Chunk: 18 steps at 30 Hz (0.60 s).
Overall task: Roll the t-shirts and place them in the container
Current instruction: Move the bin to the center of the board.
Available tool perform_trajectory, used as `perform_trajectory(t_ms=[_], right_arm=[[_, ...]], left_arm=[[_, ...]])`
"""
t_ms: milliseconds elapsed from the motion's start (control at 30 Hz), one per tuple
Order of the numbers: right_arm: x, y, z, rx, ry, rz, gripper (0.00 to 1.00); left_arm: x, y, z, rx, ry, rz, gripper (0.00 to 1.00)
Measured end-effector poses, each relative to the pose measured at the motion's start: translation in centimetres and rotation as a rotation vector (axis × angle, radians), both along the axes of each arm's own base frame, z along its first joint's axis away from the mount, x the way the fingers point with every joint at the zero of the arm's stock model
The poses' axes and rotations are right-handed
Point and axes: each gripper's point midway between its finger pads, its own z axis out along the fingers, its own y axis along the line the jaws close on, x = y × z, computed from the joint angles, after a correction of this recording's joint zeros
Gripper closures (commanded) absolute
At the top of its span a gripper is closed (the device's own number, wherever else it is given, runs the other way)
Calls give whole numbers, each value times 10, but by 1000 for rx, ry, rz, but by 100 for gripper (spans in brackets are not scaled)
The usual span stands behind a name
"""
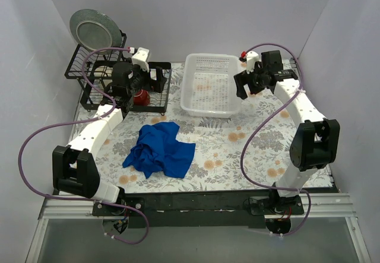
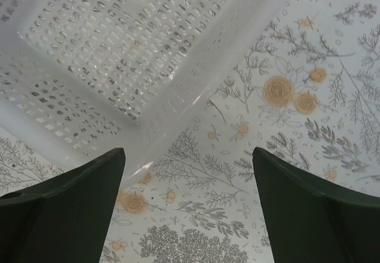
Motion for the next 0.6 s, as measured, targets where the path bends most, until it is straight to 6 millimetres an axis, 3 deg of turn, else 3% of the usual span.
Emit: perform_trajectory(t_ms=[100,133,167,333,400,600], right_arm=[[16,17,11,35,-29,60,30],[21,23,15,40,-39,78,45],[27,29,18,45,-53,91,48],[42,62,12,-1,-82,151,35],[49,72,0,-28,-78,157,36],[69,79,-43,-66,-22,140,64]], left_arm=[[1,-3,-2,-3,7,-16,2],[1,-4,-3,-5,11,-20,2],[0,-5,-4,-6,16,-25,2],[-5,-12,-7,-31,46,-50,2],[-8,-17,-7,-41,55,-66,2],[-15,-26,-13,-51,90,-92,2]])
